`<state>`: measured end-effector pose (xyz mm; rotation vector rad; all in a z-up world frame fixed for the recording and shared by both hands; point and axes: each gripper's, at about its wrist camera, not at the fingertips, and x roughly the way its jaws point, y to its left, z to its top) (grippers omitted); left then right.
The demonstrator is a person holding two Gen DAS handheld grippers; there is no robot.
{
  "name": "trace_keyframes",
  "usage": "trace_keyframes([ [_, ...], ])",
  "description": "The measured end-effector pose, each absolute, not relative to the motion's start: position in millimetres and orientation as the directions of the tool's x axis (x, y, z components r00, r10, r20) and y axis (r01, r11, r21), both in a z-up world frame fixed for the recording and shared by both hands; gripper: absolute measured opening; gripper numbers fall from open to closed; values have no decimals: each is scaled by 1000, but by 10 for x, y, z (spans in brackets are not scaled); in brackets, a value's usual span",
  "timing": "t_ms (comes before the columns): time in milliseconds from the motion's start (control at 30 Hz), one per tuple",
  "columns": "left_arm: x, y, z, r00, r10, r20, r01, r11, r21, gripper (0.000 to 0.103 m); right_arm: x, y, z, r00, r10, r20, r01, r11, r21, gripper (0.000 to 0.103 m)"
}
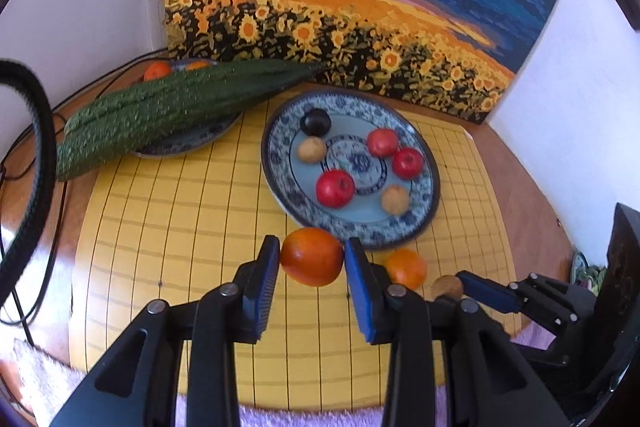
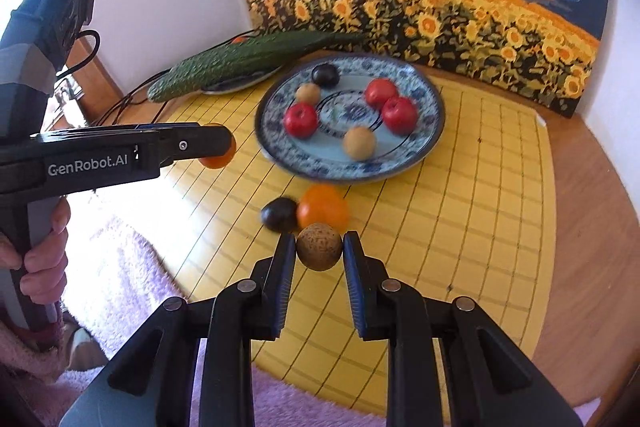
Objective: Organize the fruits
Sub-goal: 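Carry the orange and potato onto the plate and open both grippers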
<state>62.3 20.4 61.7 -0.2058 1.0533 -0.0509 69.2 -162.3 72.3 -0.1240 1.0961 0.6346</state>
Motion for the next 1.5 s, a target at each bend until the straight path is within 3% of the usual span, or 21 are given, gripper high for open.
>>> trace_keyframes([
  [1367,1099,189,369,486,-123,-865,-42,986,-163,35,1403,-1647,520,358,375,-855,-473,863,180,26],
  [1500,1069,177,409,492,-131,-861,-34,985,-169,44,1409,-1665,530,363,382,-850,-461,866,192,37],
])
